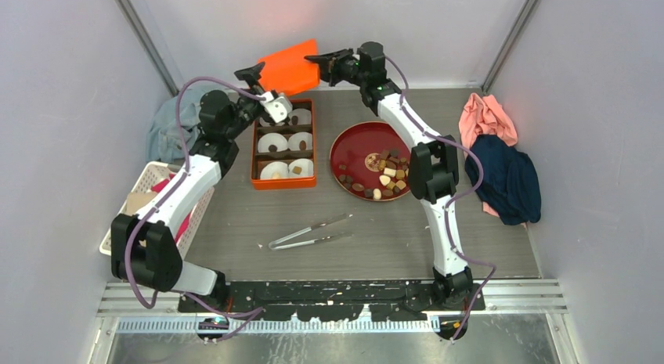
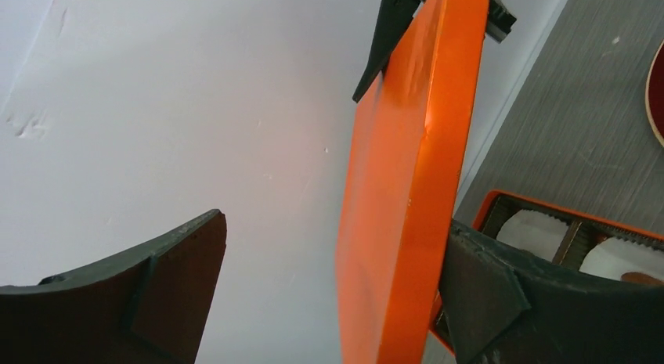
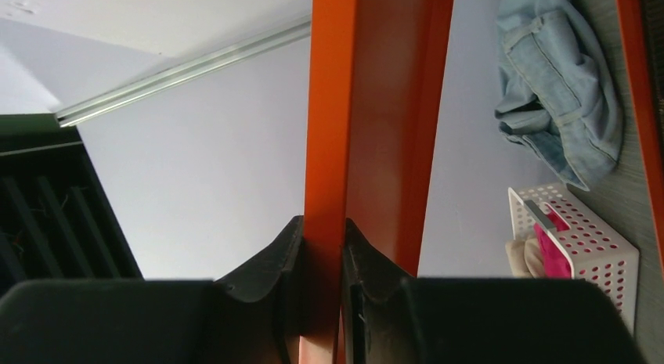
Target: Pack the chocolate
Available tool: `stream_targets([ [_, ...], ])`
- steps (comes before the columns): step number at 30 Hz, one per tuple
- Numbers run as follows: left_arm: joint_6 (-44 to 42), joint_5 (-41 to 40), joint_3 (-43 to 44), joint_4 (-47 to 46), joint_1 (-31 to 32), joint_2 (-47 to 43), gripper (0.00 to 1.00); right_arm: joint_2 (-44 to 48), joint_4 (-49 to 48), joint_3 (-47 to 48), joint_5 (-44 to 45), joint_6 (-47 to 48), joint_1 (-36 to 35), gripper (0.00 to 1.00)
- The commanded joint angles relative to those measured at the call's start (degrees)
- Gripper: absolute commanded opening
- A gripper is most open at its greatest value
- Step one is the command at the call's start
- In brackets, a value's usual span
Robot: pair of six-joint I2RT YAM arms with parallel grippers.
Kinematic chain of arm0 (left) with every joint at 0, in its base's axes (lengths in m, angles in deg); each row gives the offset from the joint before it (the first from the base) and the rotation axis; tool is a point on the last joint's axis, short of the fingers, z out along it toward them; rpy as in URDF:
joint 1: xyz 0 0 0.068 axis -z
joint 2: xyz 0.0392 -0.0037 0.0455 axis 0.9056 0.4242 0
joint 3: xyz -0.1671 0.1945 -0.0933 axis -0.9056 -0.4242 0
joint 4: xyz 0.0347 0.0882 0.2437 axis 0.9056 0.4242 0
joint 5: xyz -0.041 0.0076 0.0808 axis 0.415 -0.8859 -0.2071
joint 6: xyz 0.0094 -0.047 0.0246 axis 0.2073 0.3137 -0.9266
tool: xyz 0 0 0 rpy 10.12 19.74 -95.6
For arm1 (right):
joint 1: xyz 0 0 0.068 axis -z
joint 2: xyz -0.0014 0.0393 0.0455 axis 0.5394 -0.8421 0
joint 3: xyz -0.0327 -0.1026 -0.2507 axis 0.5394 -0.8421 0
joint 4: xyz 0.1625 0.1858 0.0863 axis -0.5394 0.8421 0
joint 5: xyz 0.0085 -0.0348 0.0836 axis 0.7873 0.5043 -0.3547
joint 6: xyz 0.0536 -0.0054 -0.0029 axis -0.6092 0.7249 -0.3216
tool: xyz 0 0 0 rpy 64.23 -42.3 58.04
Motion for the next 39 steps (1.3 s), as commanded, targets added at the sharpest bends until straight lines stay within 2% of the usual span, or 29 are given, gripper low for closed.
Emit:
stream_targets([
  [1, 10.9, 1.7, 2.5, -6.2, 0.1, -4.8, 1.0, 2.5, -10.4, 3.7, 3.9, -0.9, 0.7, 0.01],
  [5, 15.6, 0.8, 4.6, -1.1, 0.1, -5.1, 1.0, 2.4, -9.4, 5.4, 4.4, -0.2, 0.8, 0.01],
  [18, 30.2, -1.7, 8.1, 6.6, 0.1, -9.7, 1.0, 2.1, -8.5, 4.2, 6.0, 0.5, 1.3, 0.01],
  [21, 35.7, -7.0, 11.8, 13.7, 0.1, -10.2, 1.0, 2.1, -7.2, 4.4, 5.7, 2.2, 1.4, 0.01],
  [24, 41.1, -18.9, 16.7, 20.7, -0.2, -9.7, 1.0, 2.8, -6.8, 3.1, 4.4, 4.0, 1.4, 0.01],
  [25, 42.3, -21.5, 18.2, 22.8, -1.0, -9.5, 1.0, 3.3, -7.1, 1.9, 4.2, 4.5, 1.3, 0.01],
  [31, 55.5, -20.2, 28.2, 36.5, -10.4, -5.5, 1.0, 5.6, -12.5, -4.6, -0.3, 5.9, 1.4, 0.01],
  [33, 58.4, -22.7, 27.6, 36.3, -11.6, -5.4, 1.0, 6.2, -15.3, -6.9, -2.0, 5.9, 1.3, 0.01],
  [39, 66.7, -17.3, 31.0, 43.0, -17.8, -0.5, 0.99, 7.9, -19.2, -10.5, -5.6, 7.6, 1.4, 0.01],
])
